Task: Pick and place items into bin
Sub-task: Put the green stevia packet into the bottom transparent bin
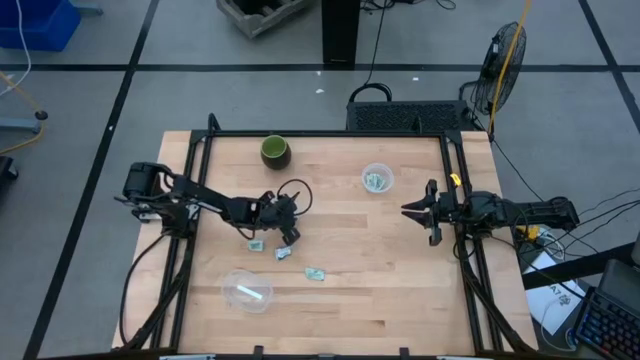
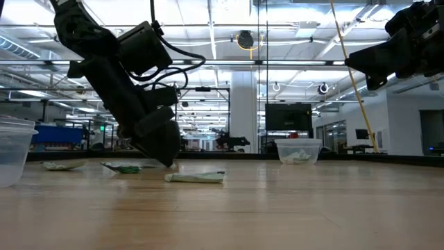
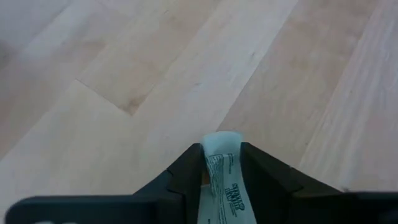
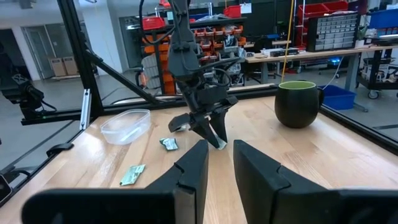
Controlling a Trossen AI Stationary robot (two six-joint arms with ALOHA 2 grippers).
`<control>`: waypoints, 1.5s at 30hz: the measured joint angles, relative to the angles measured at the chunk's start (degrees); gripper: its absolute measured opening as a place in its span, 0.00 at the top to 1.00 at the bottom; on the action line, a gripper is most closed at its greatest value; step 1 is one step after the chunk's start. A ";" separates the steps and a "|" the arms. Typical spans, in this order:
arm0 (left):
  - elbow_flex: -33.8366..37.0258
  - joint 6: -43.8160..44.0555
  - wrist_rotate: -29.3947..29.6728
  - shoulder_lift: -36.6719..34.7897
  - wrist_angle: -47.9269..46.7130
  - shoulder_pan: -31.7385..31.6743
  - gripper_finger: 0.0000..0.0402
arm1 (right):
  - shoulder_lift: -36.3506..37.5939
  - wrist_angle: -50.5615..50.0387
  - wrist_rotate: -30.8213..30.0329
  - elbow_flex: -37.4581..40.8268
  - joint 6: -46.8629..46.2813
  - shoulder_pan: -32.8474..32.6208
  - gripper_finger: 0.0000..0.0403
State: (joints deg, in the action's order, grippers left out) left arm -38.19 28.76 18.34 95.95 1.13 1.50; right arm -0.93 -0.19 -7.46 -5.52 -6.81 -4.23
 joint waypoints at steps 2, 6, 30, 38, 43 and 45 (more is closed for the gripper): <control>0.08 -0.56 -0.33 -0.16 0.75 0.00 0.74 | -0.04 -0.02 0.00 0.00 0.00 0.00 0.83; 0.11 -0.57 -0.75 -0.14 1.43 0.00 0.79 | -0.04 -0.04 0.00 0.00 0.00 0.00 0.83; 0.17 -6.21 -2.82 -1.97 1.75 0.07 0.97 | -0.04 -0.04 0.00 0.00 0.00 0.00 0.83; 0.24 -1.77 -13.33 -10.65 -3.95 0.84 0.94 | -0.20 -0.05 0.02 -0.04 0.00 0.00 0.83; 0.15 2.93 -17.23 -15.27 -6.02 4.23 0.98 | -0.26 -0.04 0.00 -0.07 0.00 0.00 0.83; 0.15 4.46 -19.82 -16.78 -7.26 6.39 0.99 | -0.26 -0.04 0.00 -0.07 0.00 0.00 0.83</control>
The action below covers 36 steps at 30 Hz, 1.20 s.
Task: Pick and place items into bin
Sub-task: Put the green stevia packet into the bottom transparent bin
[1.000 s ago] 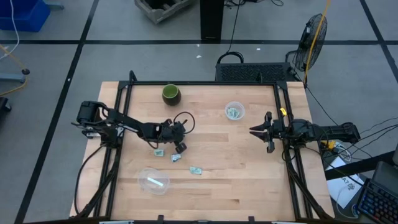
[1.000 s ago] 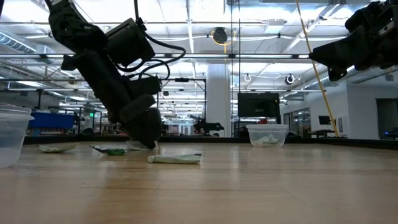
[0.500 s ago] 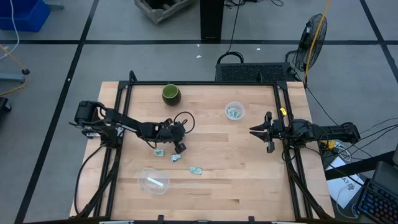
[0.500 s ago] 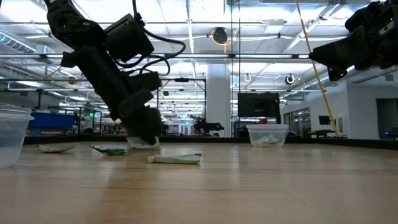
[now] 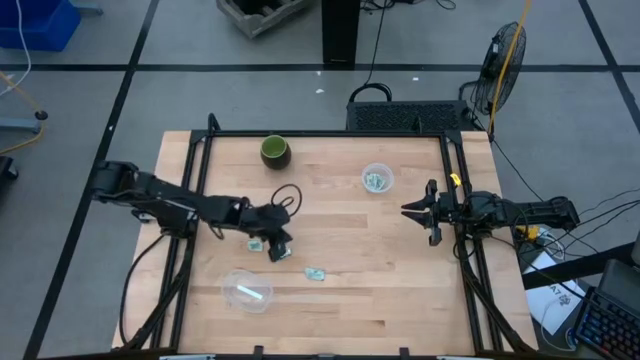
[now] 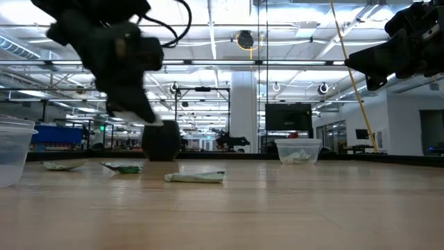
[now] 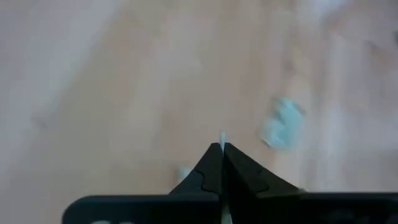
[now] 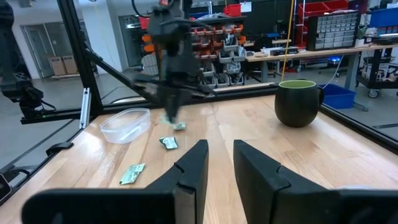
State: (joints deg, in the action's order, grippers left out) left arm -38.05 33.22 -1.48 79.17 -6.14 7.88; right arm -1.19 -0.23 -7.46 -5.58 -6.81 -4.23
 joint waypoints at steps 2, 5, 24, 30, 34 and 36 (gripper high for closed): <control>0.01 2.93 -2.06 -1.23 0.10 2.62 0.97 | 0.00 0.01 0.00 0.00 0.00 0.00 0.83; -0.01 7.23 -3.25 -2.36 -1.06 7.21 0.94 | -0.12 0.02 0.01 0.00 0.00 0.00 0.83; -0.02 28.01 5.90 -2.49 -9.26 29.14 0.99 | -0.37 0.01 0.01 0.00 0.00 0.00 0.83; -0.02 29.56 7.56 -2.49 -10.35 30.12 0.91 | -0.37 0.00 0.02 0.00 0.00 0.00 0.83; -0.02 30.80 7.98 -2.49 -10.33 30.11 0.88 | -0.37 0.00 0.00 0.00 0.00 0.00 0.83; -0.02 31.03 8.02 -2.49 -10.31 30.11 0.88 | -0.37 -0.01 0.01 0.00 0.00 0.00 0.83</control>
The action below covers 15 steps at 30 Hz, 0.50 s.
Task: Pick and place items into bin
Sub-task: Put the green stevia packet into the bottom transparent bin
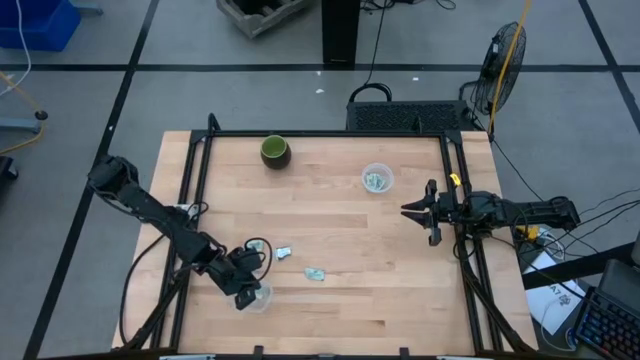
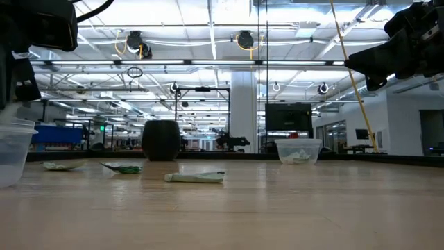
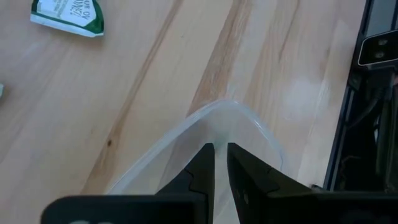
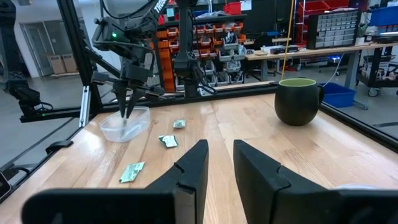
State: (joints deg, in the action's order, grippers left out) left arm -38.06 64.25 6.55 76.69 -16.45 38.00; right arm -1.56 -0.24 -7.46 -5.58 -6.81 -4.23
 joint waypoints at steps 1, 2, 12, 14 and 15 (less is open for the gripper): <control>0.00 0.00 0.00 0.00 0.00 0.00 0.88 | 0.00 -0.01 0.00 0.00 0.00 0.00 0.83; 0.00 0.00 0.00 0.00 0.00 0.00 0.88 | 0.00 0.02 0.01 0.00 0.00 -0.01 0.83; 0.00 -0.33 0.15 0.00 2.77 -0.04 0.88 | 0.00 0.01 0.01 0.00 0.01 0.00 0.83; 0.00 -2.69 0.88 0.00 5.62 -0.14 0.88 | 0.00 0.01 0.01 0.00 0.00 -0.02 0.83; 0.00 -3.97 1.40 0.00 7.33 -0.30 0.88 | 0.00 0.01 0.01 0.00 0.00 0.00 0.83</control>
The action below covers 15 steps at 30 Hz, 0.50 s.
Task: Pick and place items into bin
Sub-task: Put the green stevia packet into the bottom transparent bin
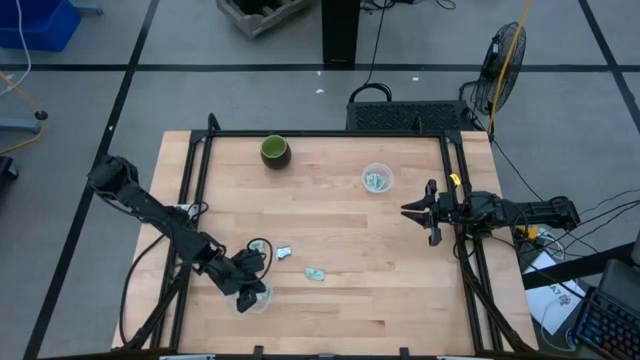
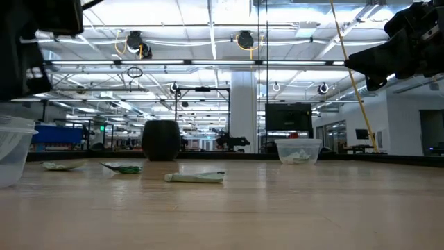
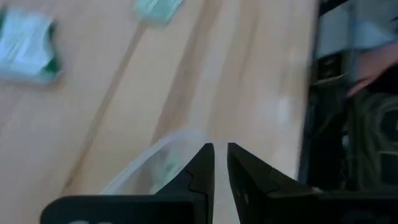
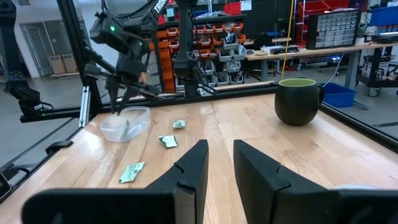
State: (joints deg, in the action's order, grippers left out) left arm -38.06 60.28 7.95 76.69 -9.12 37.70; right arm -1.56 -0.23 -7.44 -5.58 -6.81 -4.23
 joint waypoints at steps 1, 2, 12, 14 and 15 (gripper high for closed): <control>0.00 -1.41 0.59 0.00 1.84 -0.23 0.88 | 0.00 -0.01 -0.01 0.00 0.00 0.00 0.83; 0.00 -3.02 1.23 0.00 3.54 -0.54 0.88 | 0.00 0.00 0.00 0.00 0.01 0.00 0.83; 0.00 -18.00 11.01 0.00 14.97 -5.89 0.88 | 0.00 0.00 0.00 0.00 0.00 0.00 0.83; 0.00 -19.88 11.25 0.77 17.34 -7.56 0.88 | 0.00 0.00 -0.01 0.00 0.00 -0.01 0.83; -0.02 -21.00 11.21 1.70 19.08 -8.41 0.88 | 0.00 -0.02 0.00 0.00 0.00 0.00 0.83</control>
State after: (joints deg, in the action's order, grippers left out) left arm -38.09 39.28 19.16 78.38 9.96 29.29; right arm -1.56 -0.25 -7.44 -5.58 -6.81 -4.23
